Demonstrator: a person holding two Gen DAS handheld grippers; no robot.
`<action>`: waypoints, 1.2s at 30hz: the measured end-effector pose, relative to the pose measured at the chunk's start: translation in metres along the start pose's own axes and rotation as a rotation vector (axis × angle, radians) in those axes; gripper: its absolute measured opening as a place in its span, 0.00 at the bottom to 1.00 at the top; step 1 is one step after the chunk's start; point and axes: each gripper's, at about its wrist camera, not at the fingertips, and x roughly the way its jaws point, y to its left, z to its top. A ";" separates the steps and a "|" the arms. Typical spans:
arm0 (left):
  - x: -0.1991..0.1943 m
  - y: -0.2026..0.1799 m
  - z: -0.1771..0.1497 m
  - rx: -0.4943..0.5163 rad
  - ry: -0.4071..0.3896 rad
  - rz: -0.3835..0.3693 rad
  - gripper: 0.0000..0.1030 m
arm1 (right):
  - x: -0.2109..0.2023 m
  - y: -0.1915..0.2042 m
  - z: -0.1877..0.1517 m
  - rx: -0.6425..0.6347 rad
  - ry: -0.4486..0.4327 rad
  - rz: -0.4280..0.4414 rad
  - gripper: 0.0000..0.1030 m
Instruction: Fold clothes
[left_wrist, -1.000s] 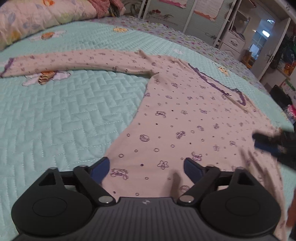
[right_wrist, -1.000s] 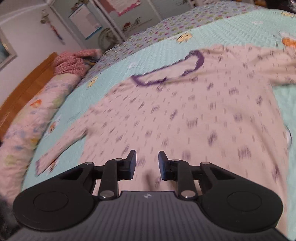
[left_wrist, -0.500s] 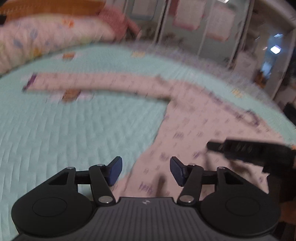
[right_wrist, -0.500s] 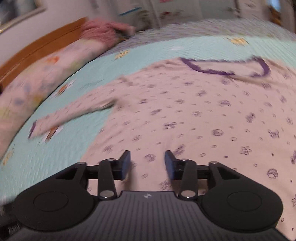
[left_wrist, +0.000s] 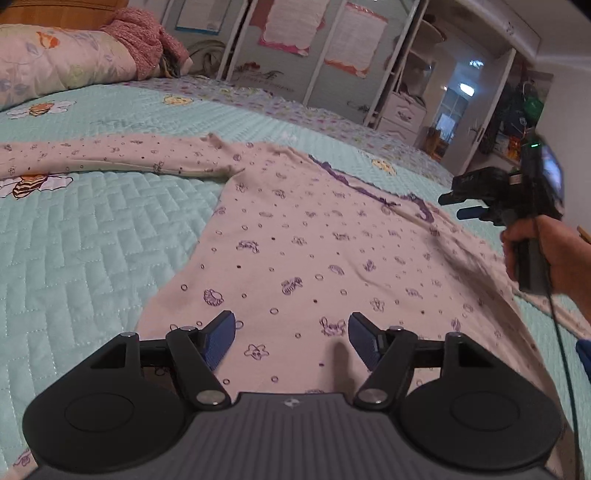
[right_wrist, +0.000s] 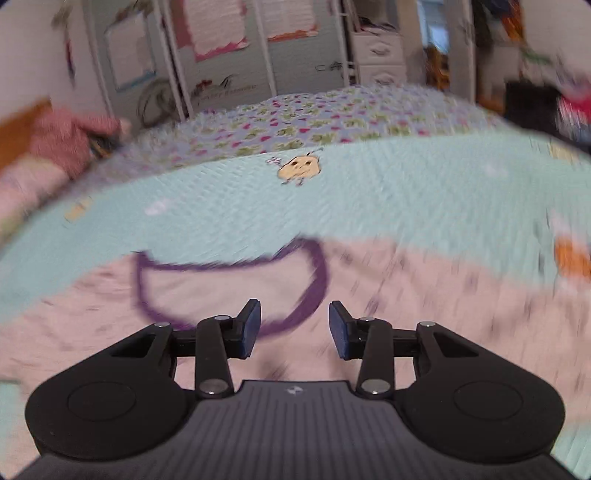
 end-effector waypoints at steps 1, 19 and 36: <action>0.000 -0.001 -0.001 0.008 -0.003 0.000 0.72 | 0.010 -0.002 0.008 -0.032 -0.002 -0.024 0.42; 0.002 -0.003 -0.006 0.029 -0.011 -0.046 0.86 | 0.094 -0.054 0.039 -0.227 0.098 -0.099 0.48; 0.004 -0.003 -0.007 0.034 -0.011 -0.055 0.90 | 0.088 -0.065 0.039 -0.154 0.064 -0.059 0.04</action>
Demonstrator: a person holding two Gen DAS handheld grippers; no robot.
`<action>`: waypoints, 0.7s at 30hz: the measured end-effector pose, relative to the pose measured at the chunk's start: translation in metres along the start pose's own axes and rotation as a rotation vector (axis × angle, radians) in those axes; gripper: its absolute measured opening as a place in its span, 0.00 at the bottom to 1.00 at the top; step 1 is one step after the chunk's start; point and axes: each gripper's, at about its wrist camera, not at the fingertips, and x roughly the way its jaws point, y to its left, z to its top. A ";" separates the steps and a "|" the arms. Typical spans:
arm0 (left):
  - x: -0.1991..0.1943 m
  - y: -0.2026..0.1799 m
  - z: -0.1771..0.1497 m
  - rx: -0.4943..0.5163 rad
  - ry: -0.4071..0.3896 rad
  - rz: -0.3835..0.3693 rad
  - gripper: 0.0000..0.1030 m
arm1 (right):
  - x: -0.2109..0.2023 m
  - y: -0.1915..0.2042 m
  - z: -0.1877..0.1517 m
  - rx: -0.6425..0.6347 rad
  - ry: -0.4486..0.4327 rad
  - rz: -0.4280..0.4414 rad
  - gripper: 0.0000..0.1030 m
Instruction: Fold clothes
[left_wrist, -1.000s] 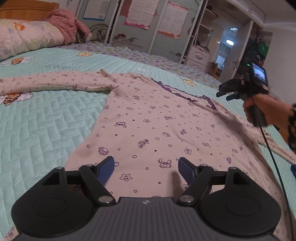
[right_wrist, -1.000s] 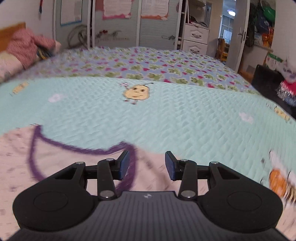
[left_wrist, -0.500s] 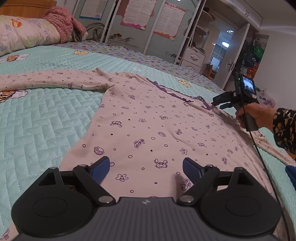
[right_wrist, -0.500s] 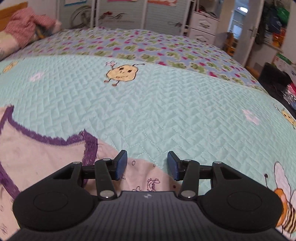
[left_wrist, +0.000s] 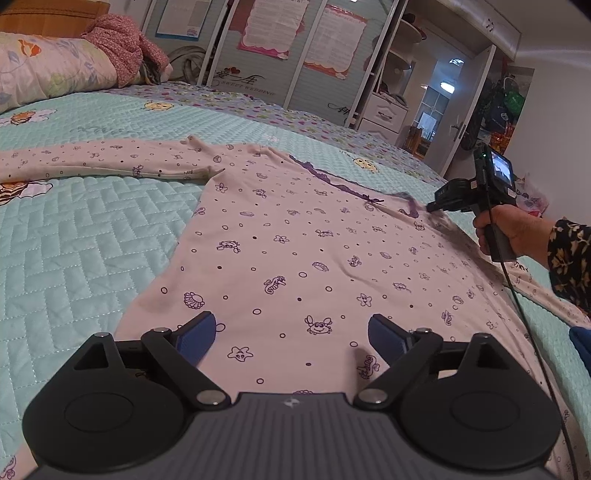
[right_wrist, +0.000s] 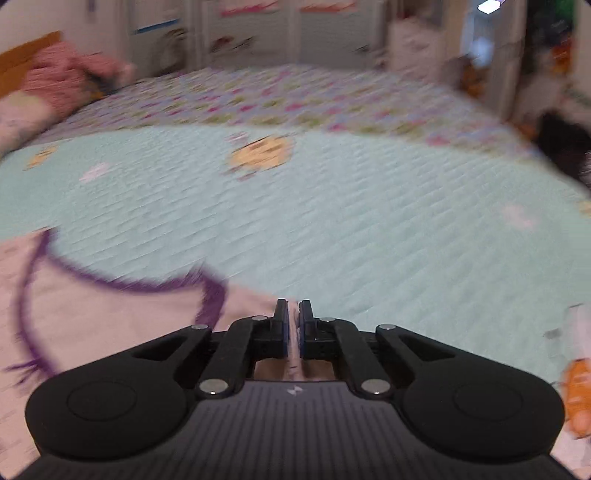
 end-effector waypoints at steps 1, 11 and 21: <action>0.000 0.000 0.000 -0.001 0.000 -0.001 0.90 | 0.003 -0.003 0.001 0.011 -0.004 -0.032 0.04; 0.000 0.000 0.000 0.003 0.000 -0.001 0.90 | 0.022 -0.004 0.001 0.011 0.024 -0.056 0.06; 0.000 -0.001 0.000 0.008 0.002 0.001 0.91 | -0.032 -0.061 -0.007 0.314 -0.053 0.077 0.34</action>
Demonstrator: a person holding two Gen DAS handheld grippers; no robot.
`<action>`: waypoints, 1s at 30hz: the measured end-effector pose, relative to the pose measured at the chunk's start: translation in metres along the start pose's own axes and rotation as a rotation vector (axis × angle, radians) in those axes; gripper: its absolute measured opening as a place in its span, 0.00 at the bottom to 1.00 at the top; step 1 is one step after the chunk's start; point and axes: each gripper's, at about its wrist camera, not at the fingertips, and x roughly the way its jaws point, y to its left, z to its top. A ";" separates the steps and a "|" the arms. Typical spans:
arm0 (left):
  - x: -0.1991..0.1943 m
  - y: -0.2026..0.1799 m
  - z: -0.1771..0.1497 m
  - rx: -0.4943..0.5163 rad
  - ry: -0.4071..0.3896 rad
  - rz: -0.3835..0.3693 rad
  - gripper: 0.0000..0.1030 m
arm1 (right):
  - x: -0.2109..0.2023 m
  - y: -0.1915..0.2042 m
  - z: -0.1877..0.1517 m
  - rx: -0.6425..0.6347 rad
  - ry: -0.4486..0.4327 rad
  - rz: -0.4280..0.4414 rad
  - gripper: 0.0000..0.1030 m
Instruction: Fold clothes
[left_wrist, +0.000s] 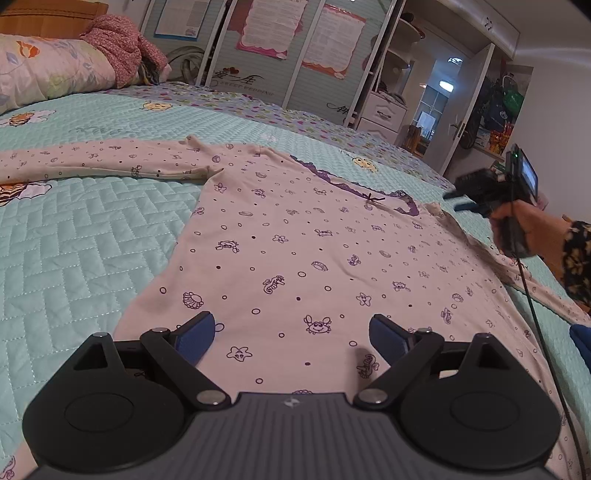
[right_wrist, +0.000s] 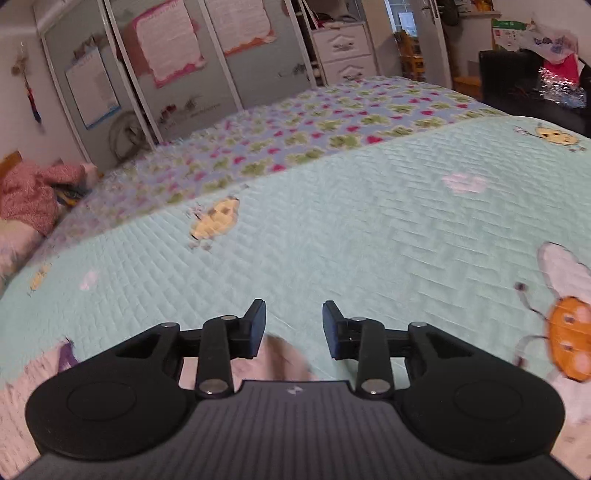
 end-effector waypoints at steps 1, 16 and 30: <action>0.000 0.000 0.000 0.000 0.000 0.000 0.91 | -0.001 -0.001 -0.004 -0.030 0.017 -0.023 0.34; 0.001 -0.001 0.000 0.002 0.000 -0.001 0.92 | 0.009 0.000 -0.027 -0.167 0.040 -0.189 0.00; 0.000 -0.001 0.000 -0.003 0.001 -0.009 0.93 | -0.029 0.101 -0.047 -0.335 0.062 0.182 0.28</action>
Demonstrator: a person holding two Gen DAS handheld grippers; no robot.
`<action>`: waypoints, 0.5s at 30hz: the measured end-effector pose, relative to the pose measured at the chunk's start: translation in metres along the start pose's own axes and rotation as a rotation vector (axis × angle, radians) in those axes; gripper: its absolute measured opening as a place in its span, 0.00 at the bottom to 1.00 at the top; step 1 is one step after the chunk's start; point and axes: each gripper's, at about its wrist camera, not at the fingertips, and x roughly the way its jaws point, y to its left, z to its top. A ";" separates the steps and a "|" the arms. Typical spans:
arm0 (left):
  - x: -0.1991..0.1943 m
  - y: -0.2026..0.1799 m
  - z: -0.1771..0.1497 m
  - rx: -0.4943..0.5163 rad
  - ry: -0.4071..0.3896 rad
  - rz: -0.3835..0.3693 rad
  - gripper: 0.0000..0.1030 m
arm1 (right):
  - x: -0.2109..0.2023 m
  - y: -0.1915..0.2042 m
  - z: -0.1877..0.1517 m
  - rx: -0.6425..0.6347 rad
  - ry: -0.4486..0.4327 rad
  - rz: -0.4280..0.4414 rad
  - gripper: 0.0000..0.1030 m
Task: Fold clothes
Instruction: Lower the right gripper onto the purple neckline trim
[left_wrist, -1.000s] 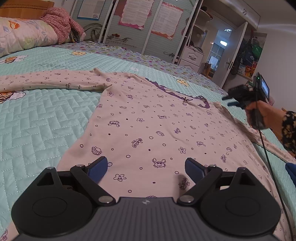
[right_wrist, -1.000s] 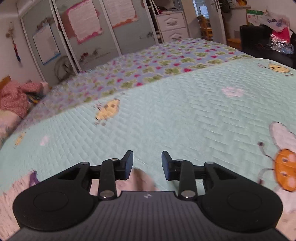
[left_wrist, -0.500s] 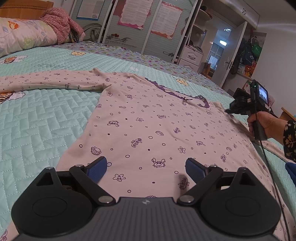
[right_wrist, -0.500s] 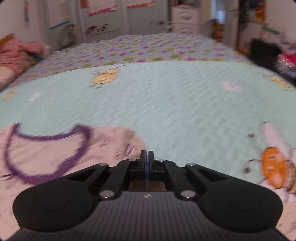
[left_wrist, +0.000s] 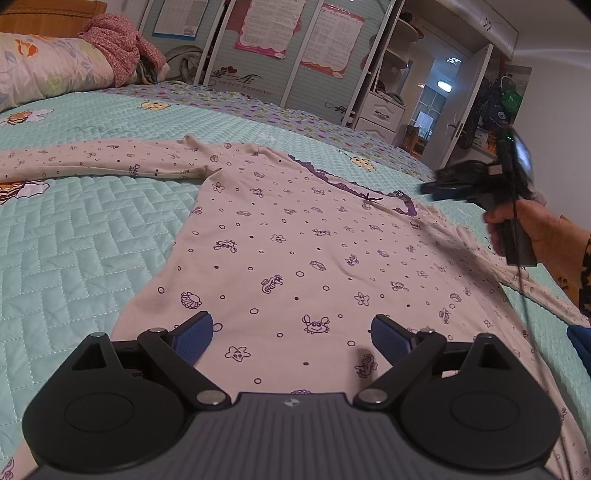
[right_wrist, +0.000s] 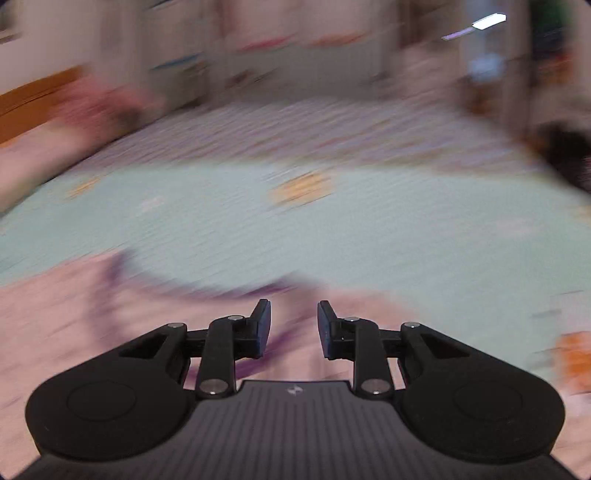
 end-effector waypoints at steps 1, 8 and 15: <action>0.000 0.000 0.000 0.000 0.000 0.000 0.93 | 0.006 0.013 -0.002 -0.046 0.025 0.052 0.28; -0.001 0.000 0.000 0.001 0.000 -0.002 0.93 | 0.032 0.050 -0.010 -0.182 0.086 0.120 0.29; 0.000 0.000 0.000 0.002 0.001 -0.002 0.94 | 0.028 0.055 -0.013 -0.209 0.102 0.177 0.29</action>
